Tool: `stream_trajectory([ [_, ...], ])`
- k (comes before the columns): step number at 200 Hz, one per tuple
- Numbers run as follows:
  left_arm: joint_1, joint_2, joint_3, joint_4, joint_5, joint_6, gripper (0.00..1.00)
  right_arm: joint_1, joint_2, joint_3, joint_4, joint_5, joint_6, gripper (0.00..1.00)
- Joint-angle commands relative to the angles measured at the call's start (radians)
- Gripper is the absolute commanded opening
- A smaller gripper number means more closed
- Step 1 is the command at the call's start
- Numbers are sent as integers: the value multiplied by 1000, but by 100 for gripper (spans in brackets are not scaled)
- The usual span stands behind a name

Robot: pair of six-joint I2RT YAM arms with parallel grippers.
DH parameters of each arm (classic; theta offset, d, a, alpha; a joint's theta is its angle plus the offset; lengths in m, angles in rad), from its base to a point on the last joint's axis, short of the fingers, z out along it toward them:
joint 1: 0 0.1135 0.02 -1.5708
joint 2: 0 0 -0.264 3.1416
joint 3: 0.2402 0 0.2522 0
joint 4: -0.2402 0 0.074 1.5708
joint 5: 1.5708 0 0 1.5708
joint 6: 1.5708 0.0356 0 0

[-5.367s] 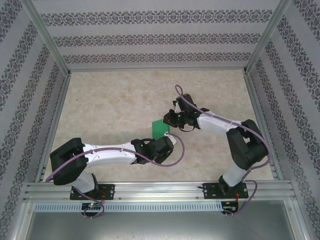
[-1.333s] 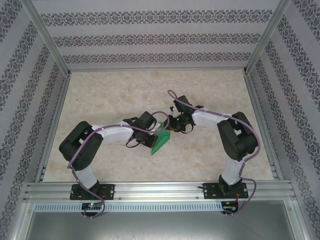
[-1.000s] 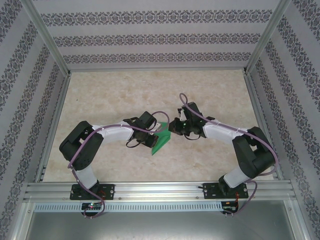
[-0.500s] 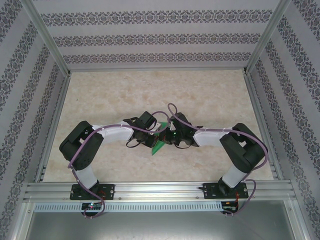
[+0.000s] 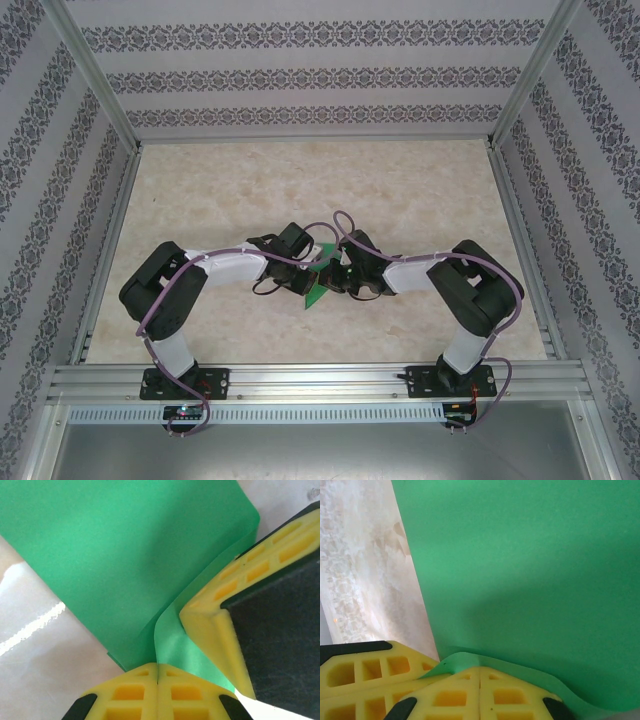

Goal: Fold a paper plane with a square sheet of paper (pick it up from the middle)
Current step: Third fold the triangle at the center of the table.

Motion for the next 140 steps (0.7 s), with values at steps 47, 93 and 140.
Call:
stream_trajectory([
  [47, 7, 37, 4, -43, -24, 8, 1, -7, -127, 2, -77, 49, -45, 11],
  [93, 7, 39, 13, -52, -21, 10, 0, -57, -120, 6, -103, 37, -72, 6],
  [140, 7, 39, 9, -49, -19, 7, 0, -61, -17, 68, -243, 123, -80, 2],
])
